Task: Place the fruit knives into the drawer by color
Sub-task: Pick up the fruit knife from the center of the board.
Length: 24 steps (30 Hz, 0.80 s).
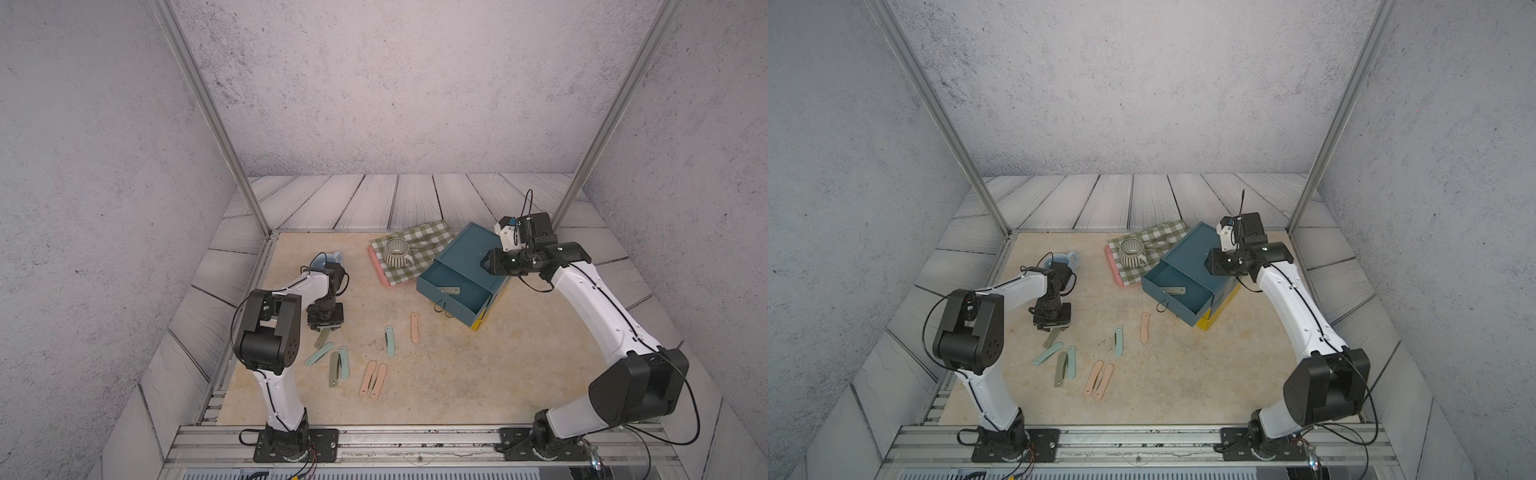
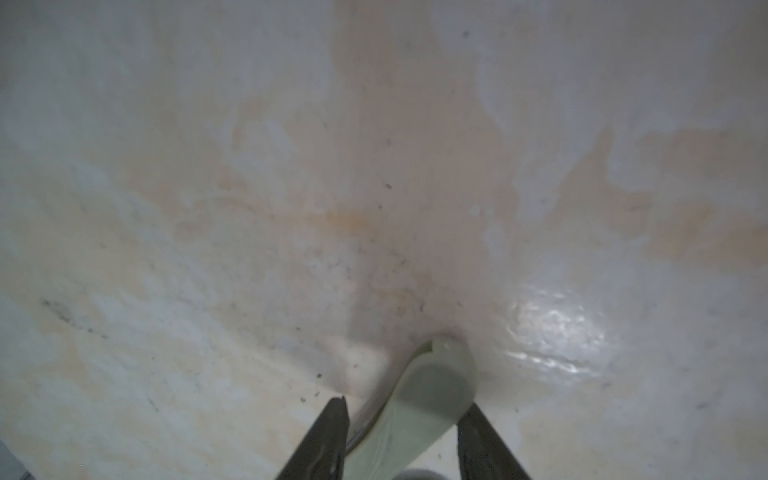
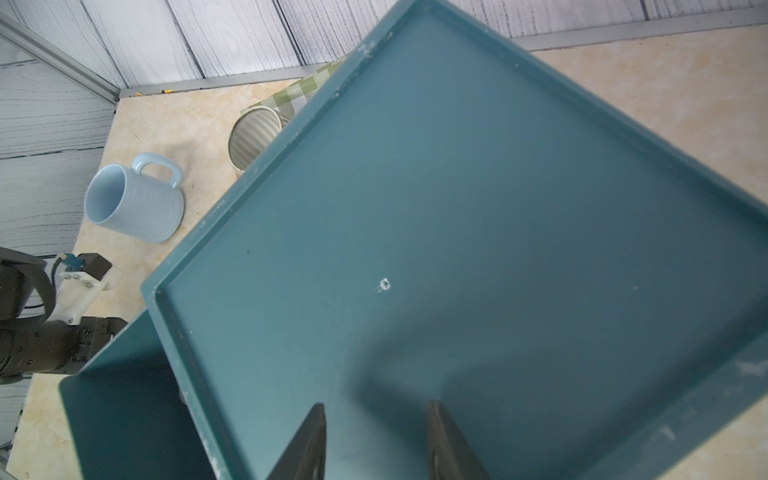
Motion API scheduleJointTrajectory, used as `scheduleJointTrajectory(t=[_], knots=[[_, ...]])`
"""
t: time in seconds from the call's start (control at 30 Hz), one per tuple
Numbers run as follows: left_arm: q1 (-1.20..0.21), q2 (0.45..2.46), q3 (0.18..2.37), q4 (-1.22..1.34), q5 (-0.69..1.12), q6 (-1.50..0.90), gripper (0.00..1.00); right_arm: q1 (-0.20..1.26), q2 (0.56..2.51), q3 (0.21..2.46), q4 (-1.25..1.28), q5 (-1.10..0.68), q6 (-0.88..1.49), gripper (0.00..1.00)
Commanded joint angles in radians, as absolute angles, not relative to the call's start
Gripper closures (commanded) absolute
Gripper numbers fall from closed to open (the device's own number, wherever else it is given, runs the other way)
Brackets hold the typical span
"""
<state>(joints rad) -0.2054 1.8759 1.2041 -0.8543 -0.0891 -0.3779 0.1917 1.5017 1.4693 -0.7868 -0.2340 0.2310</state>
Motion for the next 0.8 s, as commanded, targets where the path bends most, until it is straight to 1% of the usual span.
scheduleJointTrajectory(t=[0.0, 0.17, 0.37, 0.7, 0.77], knots=[[-0.198, 1.873, 1.193, -0.868, -0.083, -0.379, 0.54, 0.192, 1.575, 1.404, -0.993, -0.187, 0.238, 0.58], [-0.198, 1.836, 1.129, -0.856, -0.078, -0.391, 0.54, 0.192, 1.571, 1.405, -0.993, -0.189, 0.239, 0.59], [-0.198, 1.842, 1.101, -0.841, -0.08, -0.399, 0.54, 0.192, 1.565, 1.405, -0.994, -0.19, 0.24, 0.59], [-0.193, 1.87, 1.127, -0.856, -0.067, -0.402, 0.6, 0.192, 1.563, 1.404, -0.999, -0.182, 0.241, 0.59], [-0.192, 1.876, 1.137, -0.859, -0.059, -0.401, 0.63, 0.192, 1.564, 1.406, -0.997, -0.181, 0.24, 0.59]])
